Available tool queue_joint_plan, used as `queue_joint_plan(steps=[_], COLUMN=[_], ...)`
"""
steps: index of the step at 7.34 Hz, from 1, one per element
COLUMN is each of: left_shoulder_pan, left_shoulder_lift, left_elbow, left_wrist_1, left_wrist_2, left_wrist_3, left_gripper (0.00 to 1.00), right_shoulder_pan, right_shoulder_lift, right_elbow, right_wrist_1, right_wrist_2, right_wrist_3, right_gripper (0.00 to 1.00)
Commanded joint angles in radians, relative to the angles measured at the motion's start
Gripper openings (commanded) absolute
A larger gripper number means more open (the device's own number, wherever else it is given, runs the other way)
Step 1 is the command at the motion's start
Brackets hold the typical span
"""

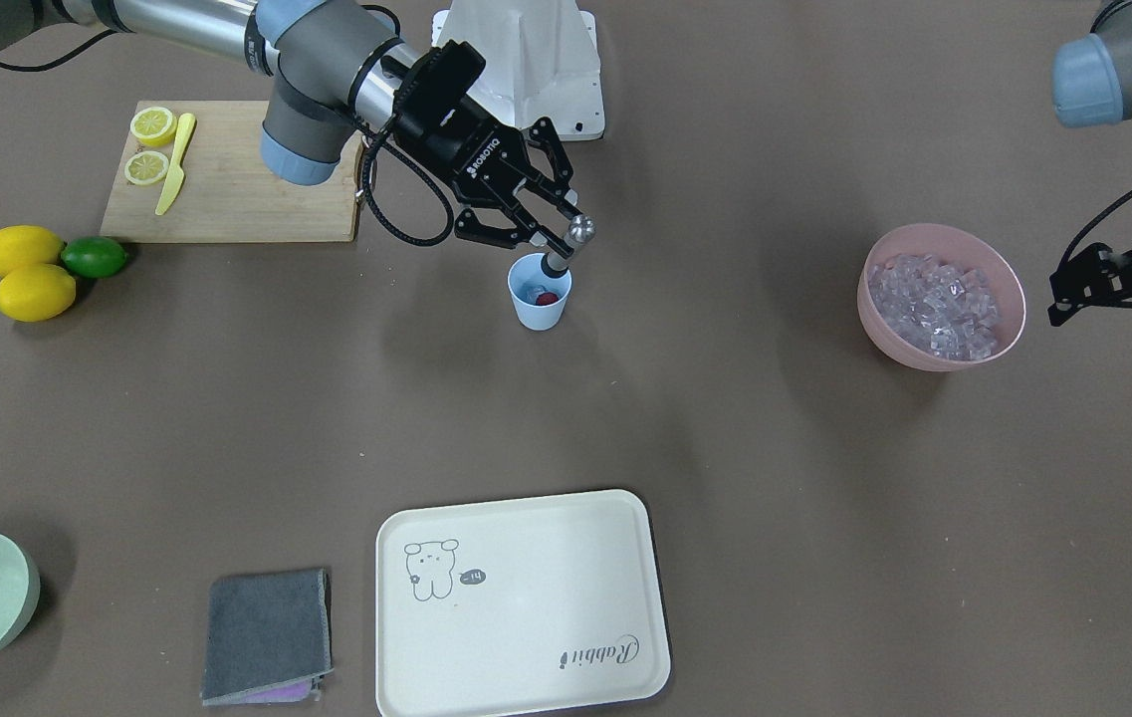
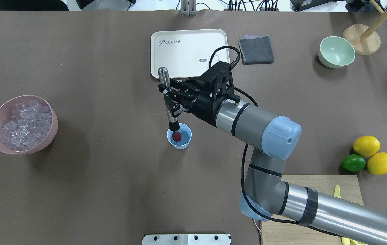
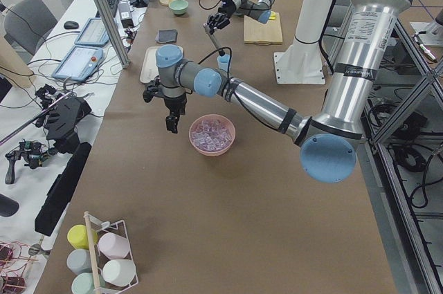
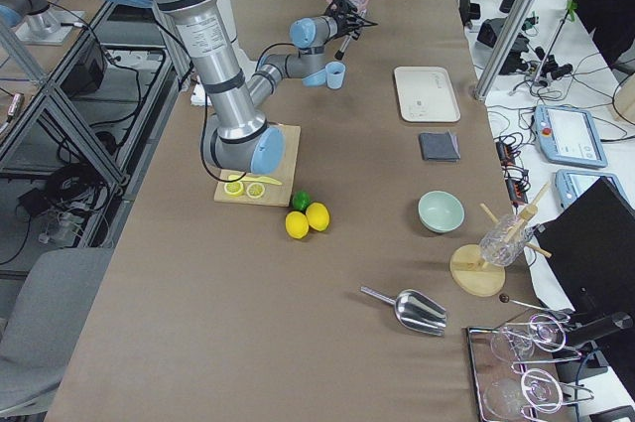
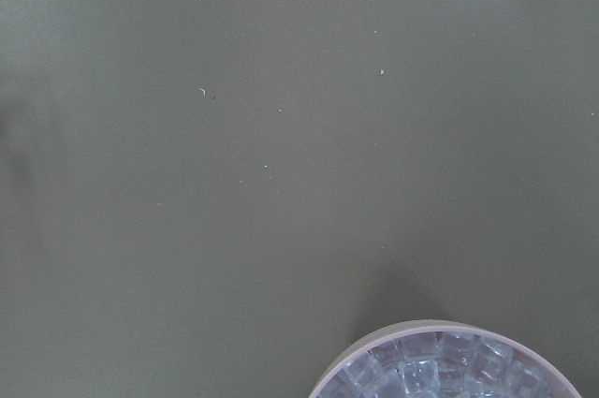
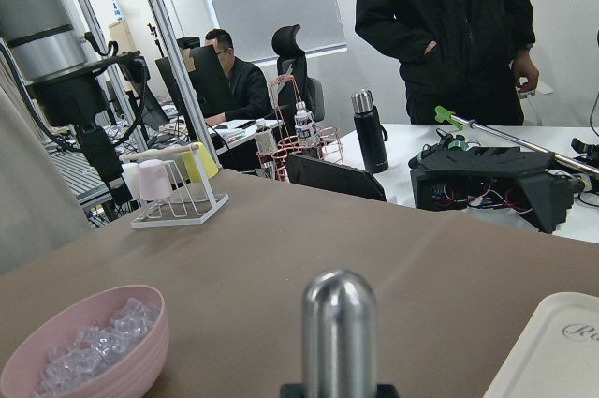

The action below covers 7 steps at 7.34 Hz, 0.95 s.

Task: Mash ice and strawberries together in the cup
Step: 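Press the muddler down into the cup repeatedly with the right gripper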

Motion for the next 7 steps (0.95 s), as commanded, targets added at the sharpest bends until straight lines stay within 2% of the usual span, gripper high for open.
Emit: queue_joint_plan(steps=[1,5,7], left_shoulder_pan=[0.0,0.0,0.0], left_shoulder_lift=[0.0,0.006,0.006], left_elbow=[-0.003,-0.003,-0.028], left_wrist_1=[0.0,0.0,0.0], left_wrist_2=[0.001,0.001,0.003], left_wrist_3=[0.0,0.0,-0.046], left_gripper=[0.97,0.97,0.97], right_shoulder_pan=[-0.018,-0.019,-0.013], right_shoulder_lift=[-0.001,0.004,0.011], right_elbow=[-0.045,-0.084,-0.062], right_wrist_1=[0.007,0.007,0.005], right_wrist_2=[0.0,-0.002,-0.003], right_wrist_3=[-0.002,-0.001,0.005], right_gripper=[0.0,0.0,0.0])
